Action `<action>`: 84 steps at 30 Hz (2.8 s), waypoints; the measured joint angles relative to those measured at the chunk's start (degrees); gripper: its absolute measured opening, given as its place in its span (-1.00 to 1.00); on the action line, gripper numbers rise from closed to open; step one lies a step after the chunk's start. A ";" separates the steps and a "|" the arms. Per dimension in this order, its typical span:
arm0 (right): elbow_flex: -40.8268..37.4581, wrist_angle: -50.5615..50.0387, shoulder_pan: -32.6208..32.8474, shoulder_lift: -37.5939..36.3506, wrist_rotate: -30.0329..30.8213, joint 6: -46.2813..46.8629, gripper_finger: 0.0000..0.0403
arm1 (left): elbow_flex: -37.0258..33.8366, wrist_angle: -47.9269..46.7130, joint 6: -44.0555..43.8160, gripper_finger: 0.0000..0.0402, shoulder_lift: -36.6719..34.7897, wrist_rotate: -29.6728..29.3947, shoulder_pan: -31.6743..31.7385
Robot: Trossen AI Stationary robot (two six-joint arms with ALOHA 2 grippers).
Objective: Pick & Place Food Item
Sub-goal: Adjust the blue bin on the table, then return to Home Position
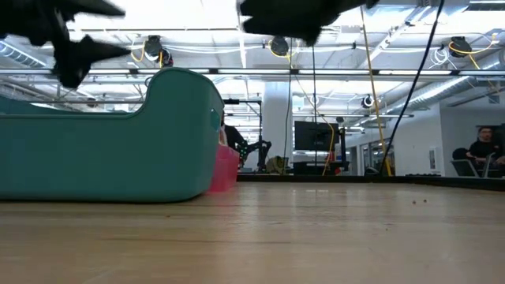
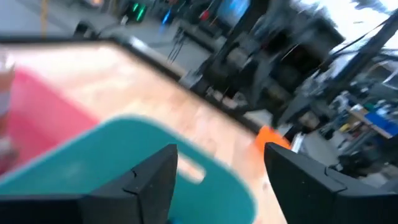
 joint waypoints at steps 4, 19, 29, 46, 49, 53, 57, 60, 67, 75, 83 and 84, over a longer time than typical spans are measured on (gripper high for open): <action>1.28 7.16 -4.41 5.97 -9.77 -2.06 -0.12 | 0.00 7.42 8.19 0.29 -1.22 -0.43 -0.02; 20.00 -23.21 -11.96 16.37 -15.96 -2.07 -0.82 | 0.04 10.05 14.44 0.21 -1.07 -2.44 0.02; 19.87 -28.06 -11.52 13.13 -15.52 -1.56 -0.95 | 0.04 10.04 14.36 0.21 -1.07 -2.40 0.02; 19.26 -40.68 -11.04 -3.40 -14.45 -0.84 -0.98 | 0.09 2.24 22.64 0.21 -16.53 -5.40 -4.34; 17.74 -43.24 -10.23 -9.84 -14.54 0.35 -0.99 | 0.09 -7.00 23.53 0.21 -24.21 -7.96 -5.51; 14.31 -49.35 -8.52 -18.65 -14.56 5.20 -0.98 | 0.09 -15.12 22.52 0.21 -31.17 -9.10 -5.90; 6.42 -49.27 -6.01 -27.63 -14.47 11.73 -0.98 | 0.09 -18.70 23.37 0.21 -33.58 -8.60 -5.90; -1.58 -43.80 -4.62 -33.60 -14.51 14.54 -0.98 | 0.09 -18.63 21.89 0.21 -33.49 -8.29 -5.90; -19.44 -27.14 -3.06 -45.08 -18.27 17.06 -0.98 | -1.71 -18.08 23.30 0.21 -29.71 -2.06 -5.82; -25.67 -22.89 -4.92 -54.43 -20.39 16.40 -0.98 | -10.83 -1.54 24.14 0.21 -24.55 7.19 -0.89; -25.86 -22.99 -4.87 -56.17 -20.42 14.79 -0.98 | -13.57 0.21 24.12 0.21 -24.30 15.58 8.58; -25.86 -23.04 -4.87 -56.13 -20.42 14.64 -0.98 | -13.54 0.54 25.50 0.21 -24.42 17.89 9.90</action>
